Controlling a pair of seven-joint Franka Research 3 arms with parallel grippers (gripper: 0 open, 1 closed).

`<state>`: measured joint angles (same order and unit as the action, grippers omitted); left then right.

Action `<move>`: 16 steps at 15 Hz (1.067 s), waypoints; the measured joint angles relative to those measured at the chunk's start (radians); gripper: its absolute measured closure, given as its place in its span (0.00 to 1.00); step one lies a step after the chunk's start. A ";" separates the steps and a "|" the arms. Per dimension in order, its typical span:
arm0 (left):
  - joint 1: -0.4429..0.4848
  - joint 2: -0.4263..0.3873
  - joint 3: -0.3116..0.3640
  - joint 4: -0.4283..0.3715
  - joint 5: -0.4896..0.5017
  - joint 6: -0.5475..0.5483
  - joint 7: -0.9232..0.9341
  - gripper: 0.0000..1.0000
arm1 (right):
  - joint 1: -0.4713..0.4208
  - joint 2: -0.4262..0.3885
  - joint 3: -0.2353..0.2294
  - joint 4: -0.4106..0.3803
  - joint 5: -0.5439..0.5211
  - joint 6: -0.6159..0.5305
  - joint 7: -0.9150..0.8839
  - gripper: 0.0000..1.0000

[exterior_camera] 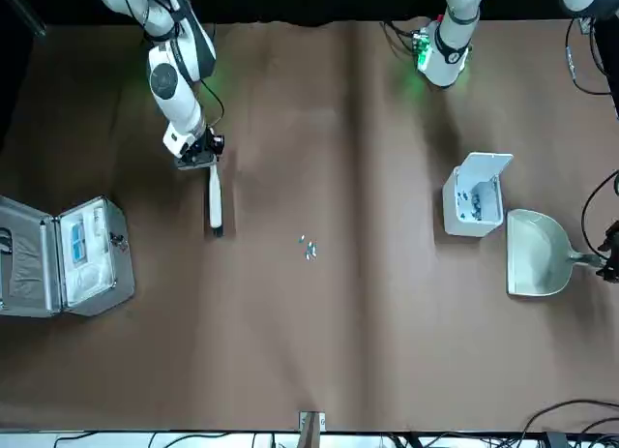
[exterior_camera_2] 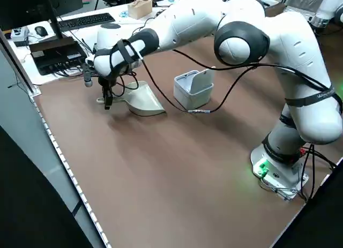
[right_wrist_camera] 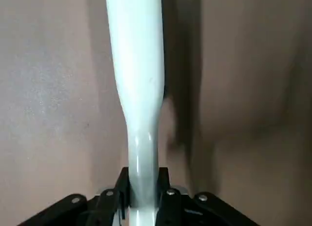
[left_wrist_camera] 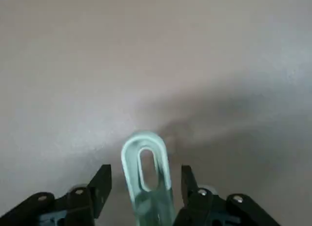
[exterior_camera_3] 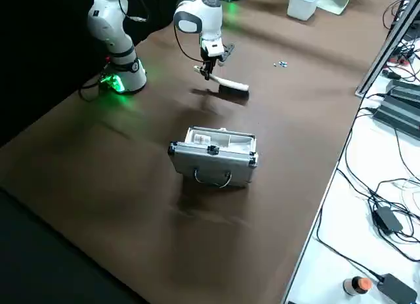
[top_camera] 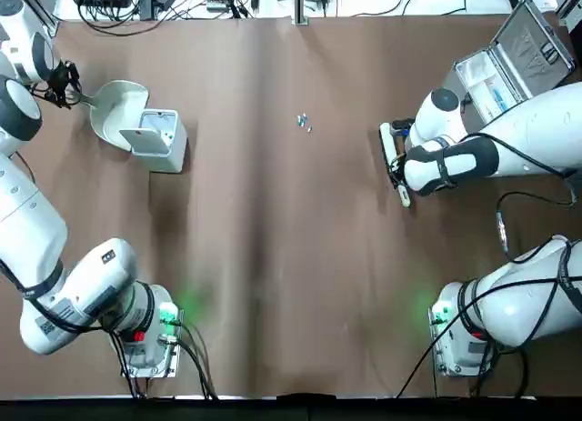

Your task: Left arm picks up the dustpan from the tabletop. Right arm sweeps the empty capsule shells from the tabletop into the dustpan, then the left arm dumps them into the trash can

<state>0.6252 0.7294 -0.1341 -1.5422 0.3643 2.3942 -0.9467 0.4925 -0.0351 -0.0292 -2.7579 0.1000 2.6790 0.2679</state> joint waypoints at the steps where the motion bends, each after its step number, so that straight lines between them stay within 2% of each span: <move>1: 0.000 -0.005 -0.003 -0.008 0.000 0.000 0.000 0.34 | 0.000 0.000 0.000 0.000 0.000 0.000 0.000 0.74; 6: -0.001 -0.039 -0.010 -0.055 0.000 0.000 0.000 0.36 | 0.000 0.000 0.000 0.023 0.000 0.000 0.020 0.74; 10: -0.001 -0.043 -0.010 -0.063 0.000 0.000 0.000 0.38 | -0.001 0.000 -0.001 0.053 0.000 -0.002 0.027 0.74; 11: -0.001 -0.043 -0.010 -0.063 0.000 0.000 0.000 0.44 | -0.001 0.000 -0.002 0.059 0.000 -0.016 0.028 0.74; 12: 0.000 -0.043 -0.010 -0.063 0.000 0.000 0.000 0.44 | -0.002 0.000 -0.003 0.073 0.000 -0.050 0.030 0.74; 13: 0.000 -0.043 -0.010 -0.064 0.000 0.000 0.000 0.48 | -0.004 0.000 -0.005 0.097 0.000 -0.098 0.032 0.74; 15: 0.000 -0.043 -0.010 -0.065 0.001 0.000 0.000 0.65 | -0.009 0.000 -0.008 0.168 0.000 -0.200 0.036 0.74; 16: 0.000 -0.044 -0.010 -0.067 0.003 -0.001 -0.001 0.66 | -0.012 0.000 -0.009 0.202 0.000 -0.234 0.041 0.74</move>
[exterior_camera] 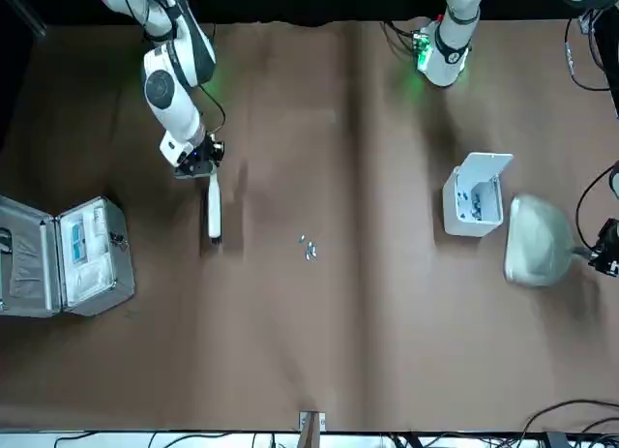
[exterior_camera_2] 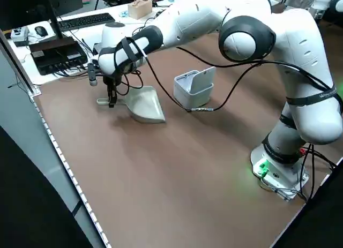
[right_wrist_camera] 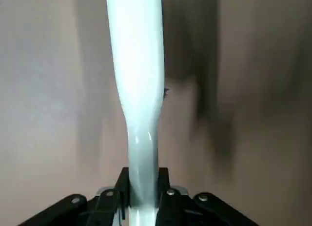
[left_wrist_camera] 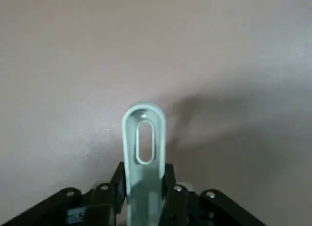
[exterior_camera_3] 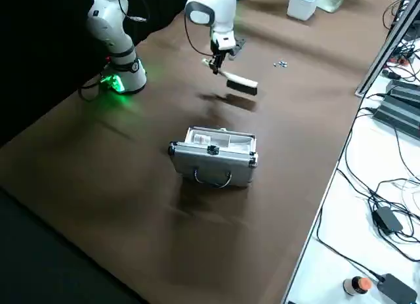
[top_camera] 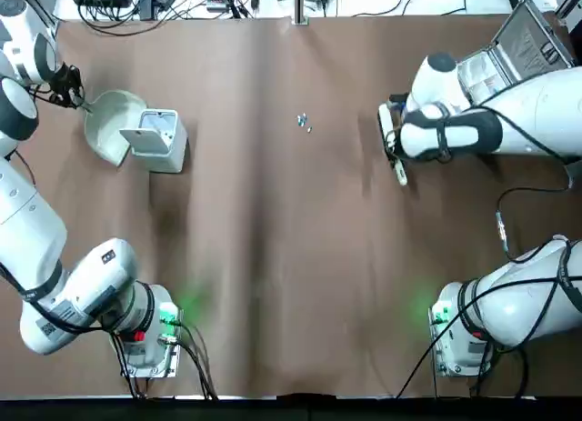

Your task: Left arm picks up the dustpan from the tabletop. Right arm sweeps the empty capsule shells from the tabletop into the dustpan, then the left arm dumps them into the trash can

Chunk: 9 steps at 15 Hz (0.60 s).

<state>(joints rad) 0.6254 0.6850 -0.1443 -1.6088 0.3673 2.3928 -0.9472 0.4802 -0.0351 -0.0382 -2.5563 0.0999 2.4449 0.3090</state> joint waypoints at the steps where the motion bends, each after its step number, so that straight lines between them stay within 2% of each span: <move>1: 0.000 -0.001 0.000 -0.001 0.000 0.000 0.000 0.66 | -0.002 0.000 -0.001 0.025 0.000 -0.017 0.007 0.74; 6: 0.000 -0.006 -0.003 -0.002 0.000 0.001 -0.002 0.67 | -0.003 0.005 -0.001 0.078 0.000 -0.028 0.022 0.74; 9: 0.000 -0.035 -0.024 -0.001 0.000 0.002 -0.023 0.67 | -0.003 0.012 -0.001 0.092 0.000 -0.028 0.035 0.74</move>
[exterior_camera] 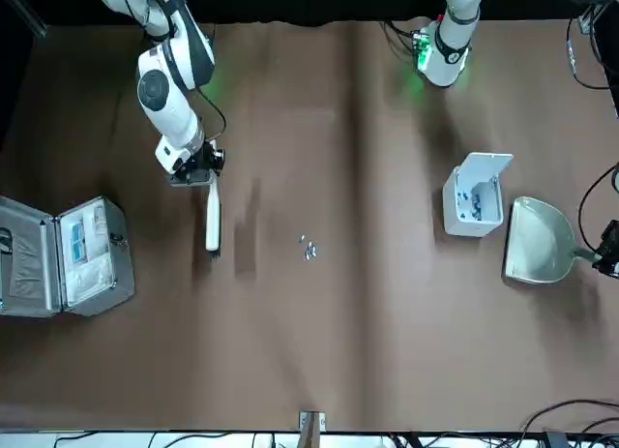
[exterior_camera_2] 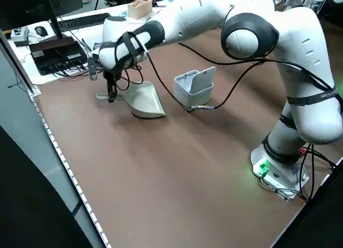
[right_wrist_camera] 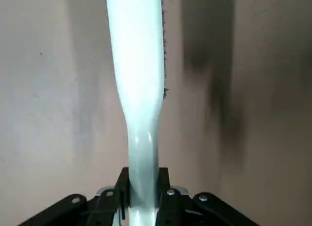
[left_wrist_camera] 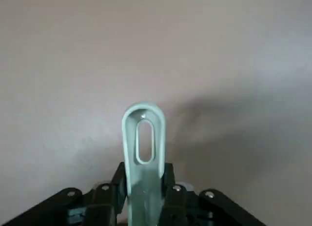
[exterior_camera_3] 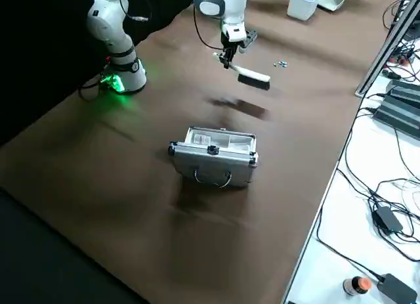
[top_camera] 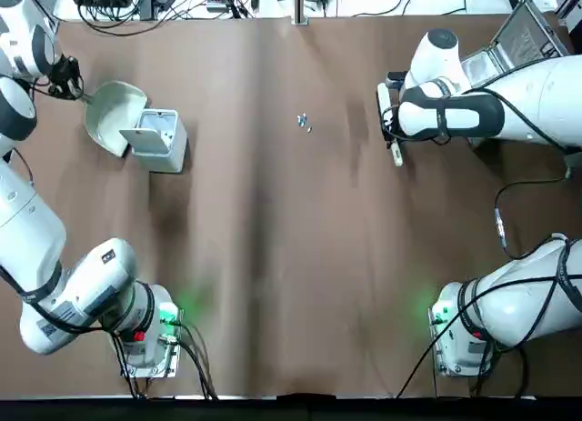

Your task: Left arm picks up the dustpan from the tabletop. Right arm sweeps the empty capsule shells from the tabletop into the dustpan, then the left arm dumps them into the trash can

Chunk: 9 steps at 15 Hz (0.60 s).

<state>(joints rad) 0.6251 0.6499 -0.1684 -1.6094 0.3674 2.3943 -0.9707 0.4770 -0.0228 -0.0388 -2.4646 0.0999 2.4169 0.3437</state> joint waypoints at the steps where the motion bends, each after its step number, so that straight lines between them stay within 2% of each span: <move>1: -0.001 -0.017 -0.009 0.000 0.000 -0.008 -0.014 0.67 | 0.000 0.002 0.000 0.009 0.000 0.000 0.008 0.74; 2: -0.001 -0.037 -0.024 0.001 0.000 -0.027 -0.022 0.67 | 0.001 0.006 0.001 0.022 0.000 -0.006 0.026 0.74; 4: -0.002 -0.104 -0.068 0.003 0.000 -0.088 -0.034 0.67 | 0.002 0.029 0.003 0.115 0.000 -0.145 0.064 0.74; 6: -0.003 -0.148 -0.096 0.004 0.000 -0.122 -0.035 0.67 | 0.004 0.050 0.005 0.187 0.000 -0.234 0.083 0.74; 9: -0.003 -0.200 -0.159 0.004 0.000 -0.185 -0.042 0.67 | 0.035 0.070 0.010 0.234 0.000 -0.263 0.138 0.74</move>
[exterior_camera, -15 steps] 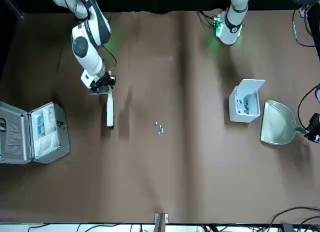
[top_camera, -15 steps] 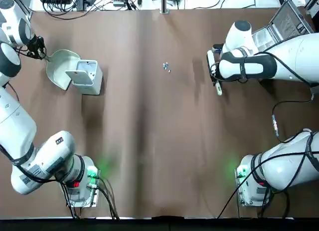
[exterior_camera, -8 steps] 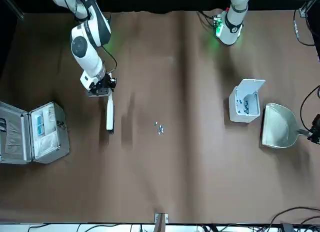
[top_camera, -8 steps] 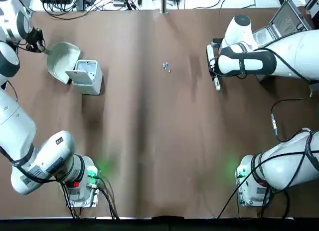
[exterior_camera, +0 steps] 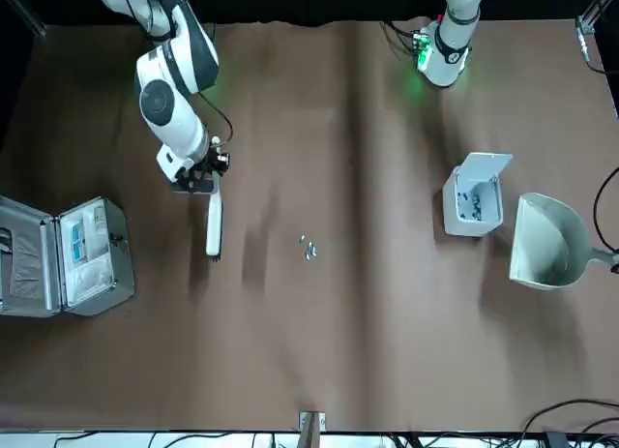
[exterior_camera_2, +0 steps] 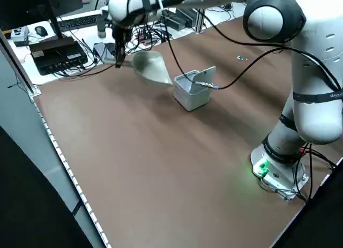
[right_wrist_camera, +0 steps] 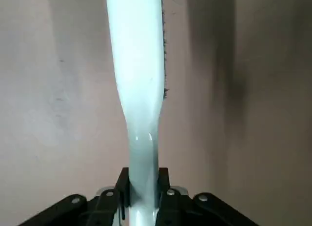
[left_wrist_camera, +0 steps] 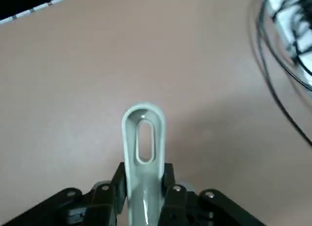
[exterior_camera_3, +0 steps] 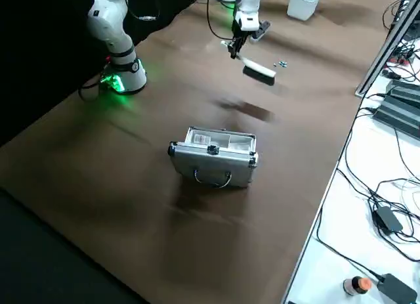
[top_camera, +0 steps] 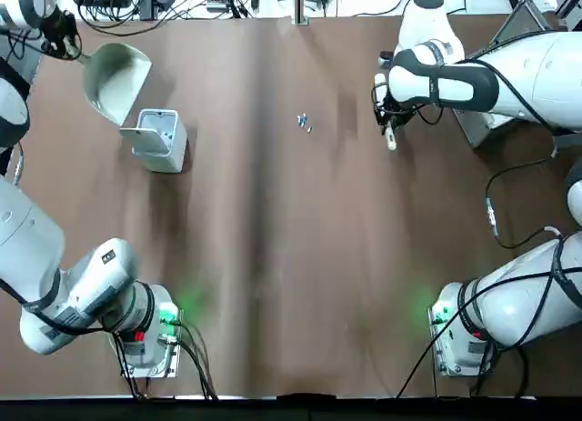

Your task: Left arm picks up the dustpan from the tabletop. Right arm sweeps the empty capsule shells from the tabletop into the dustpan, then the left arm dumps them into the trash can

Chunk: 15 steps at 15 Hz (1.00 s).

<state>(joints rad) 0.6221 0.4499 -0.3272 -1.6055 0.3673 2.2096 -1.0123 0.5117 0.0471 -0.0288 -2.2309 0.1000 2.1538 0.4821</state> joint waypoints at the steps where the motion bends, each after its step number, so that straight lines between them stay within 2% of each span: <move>1: 0.000 -0.013 -0.028 0.000 0.000 -0.024 -0.014 0.67 | 0.018 0.003 0.002 0.006 0.000 -0.002 0.027 0.74; 4: -0.002 -0.039 -0.131 0.000 0.000 -0.095 -0.106 0.67 | 0.059 0.007 0.007 0.016 0.000 0.018 0.078 0.74; 6: -0.006 -0.045 -0.199 -0.001 0.000 -0.127 -0.194 0.67 | 0.074 0.019 0.007 0.018 0.000 0.080 0.095 0.74; 8: -0.010 -0.046 -0.258 -0.003 0.000 -0.141 -0.279 0.67 | 0.085 0.053 0.007 0.032 0.000 0.132 0.120 0.74; 10: -0.029 -0.046 -0.287 -0.005 0.000 -0.153 -0.334 0.67 | 0.088 0.120 0.007 0.092 0.012 0.145 0.140 0.74; 13: -0.136 -0.046 -0.254 -0.007 0.000 -0.166 -0.421 0.67 | 0.084 0.244 0.002 0.218 0.038 0.148 0.143 0.74; 14: -0.196 -0.047 -0.217 -0.007 0.000 -0.168 -0.454 0.67 | 0.083 0.281 0.001 0.257 0.045 0.148 0.145 0.74; 15: -0.330 -0.051 -0.120 -0.008 0.000 -0.171 -0.518 0.67 | 0.084 0.337 0.000 0.323 0.053 0.148 0.151 0.74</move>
<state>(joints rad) 0.2919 0.3985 -0.4476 -1.6131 0.3673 2.0385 -1.5304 0.5955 0.3837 -0.0290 -1.9081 0.1527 2.3022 0.6335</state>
